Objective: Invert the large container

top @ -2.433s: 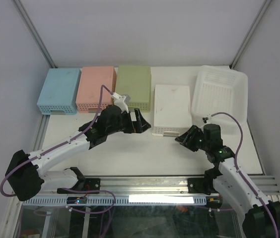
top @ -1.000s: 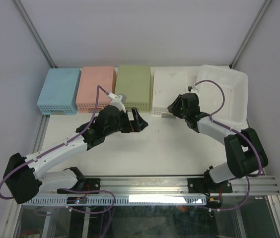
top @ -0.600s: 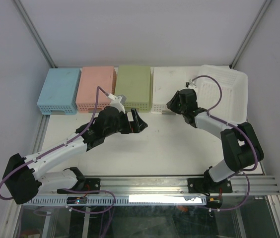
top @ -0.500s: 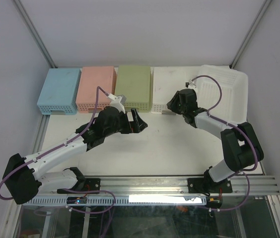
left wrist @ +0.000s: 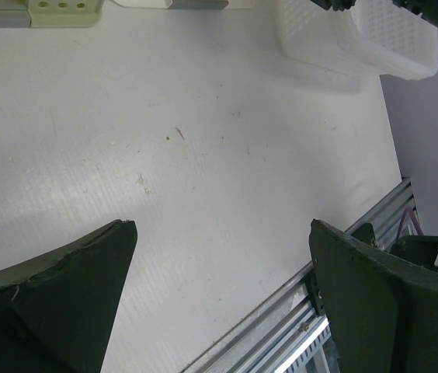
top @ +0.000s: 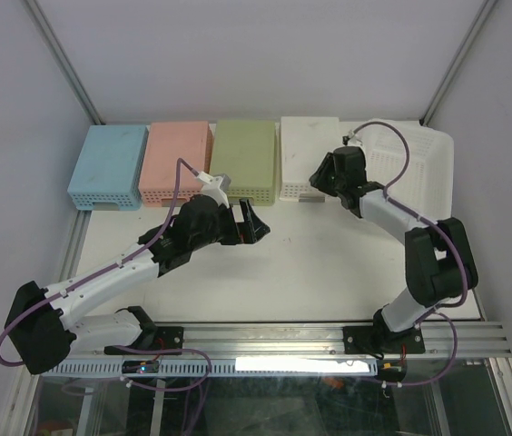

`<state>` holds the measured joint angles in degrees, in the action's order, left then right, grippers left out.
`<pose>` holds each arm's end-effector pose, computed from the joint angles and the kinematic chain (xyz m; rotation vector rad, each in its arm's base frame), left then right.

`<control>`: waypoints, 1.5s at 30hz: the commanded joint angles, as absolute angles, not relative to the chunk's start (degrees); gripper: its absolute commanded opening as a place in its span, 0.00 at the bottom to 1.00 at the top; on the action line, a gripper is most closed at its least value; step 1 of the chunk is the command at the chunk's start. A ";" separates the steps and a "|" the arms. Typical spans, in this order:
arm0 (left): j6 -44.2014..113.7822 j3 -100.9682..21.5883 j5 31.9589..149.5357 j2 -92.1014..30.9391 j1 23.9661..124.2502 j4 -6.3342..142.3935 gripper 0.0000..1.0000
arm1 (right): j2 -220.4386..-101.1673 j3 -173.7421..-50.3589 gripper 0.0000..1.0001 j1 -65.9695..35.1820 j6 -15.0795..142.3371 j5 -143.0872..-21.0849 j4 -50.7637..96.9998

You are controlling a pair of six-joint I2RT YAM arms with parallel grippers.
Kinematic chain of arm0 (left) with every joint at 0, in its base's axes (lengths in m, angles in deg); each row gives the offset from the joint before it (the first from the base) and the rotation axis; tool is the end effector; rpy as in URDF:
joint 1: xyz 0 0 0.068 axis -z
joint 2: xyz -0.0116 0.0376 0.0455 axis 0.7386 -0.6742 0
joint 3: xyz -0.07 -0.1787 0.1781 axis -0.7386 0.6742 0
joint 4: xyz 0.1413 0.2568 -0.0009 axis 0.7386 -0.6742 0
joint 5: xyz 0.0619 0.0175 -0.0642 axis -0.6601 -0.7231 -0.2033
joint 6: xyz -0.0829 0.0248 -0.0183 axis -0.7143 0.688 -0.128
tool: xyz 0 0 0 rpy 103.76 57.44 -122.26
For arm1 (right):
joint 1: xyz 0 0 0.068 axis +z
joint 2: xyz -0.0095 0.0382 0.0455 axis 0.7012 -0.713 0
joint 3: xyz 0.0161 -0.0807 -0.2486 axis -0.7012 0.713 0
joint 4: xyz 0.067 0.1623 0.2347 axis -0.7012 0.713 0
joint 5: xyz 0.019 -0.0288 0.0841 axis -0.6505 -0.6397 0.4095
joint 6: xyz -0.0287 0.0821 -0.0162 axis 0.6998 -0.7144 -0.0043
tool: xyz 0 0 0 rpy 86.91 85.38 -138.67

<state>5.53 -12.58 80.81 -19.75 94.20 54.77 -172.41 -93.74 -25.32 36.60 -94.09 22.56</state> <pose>0.2252 -0.2347 0.2274 0.0935 2.2311 -0.8551 0.3968 0.1318 0.1653 0.3261 2.1968 0.4361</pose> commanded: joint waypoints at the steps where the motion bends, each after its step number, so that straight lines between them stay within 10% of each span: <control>1: 5.65 -13.16 79.64 -18.77 94.87 56.81 0.99 | -163.12 -96.54 0.38 -25.36 40.17 -92.24 24.65; 11: 6.29 -14.71 80.57 -21.86 94.85 57.97 0.99 | -159.24 -105.29 0.69 -31.36 51.86 -110.53 43.24; 19: 6.29 -15.59 82.01 -22.84 94.85 58.16 0.99 | -177.83 -123.49 0.71 -35.18 54.03 -104.49 58.01; 27: 6.11 -13.87 81.22 -20.49 94.85 58.02 0.99 | -180.85 -123.40 0.52 -37.47 53.63 -102.68 56.16; 33: 6.13 -13.99 81.52 -20.99 94.82 57.93 0.99 | -180.12 -122.17 0.11 -38.31 53.53 -102.66 56.29; 45: 5.94 -14.12 82.13 -22.05 94.81 57.99 0.99 | -170.49 -118.86 0.01 -39.90 55.37 -103.13 56.04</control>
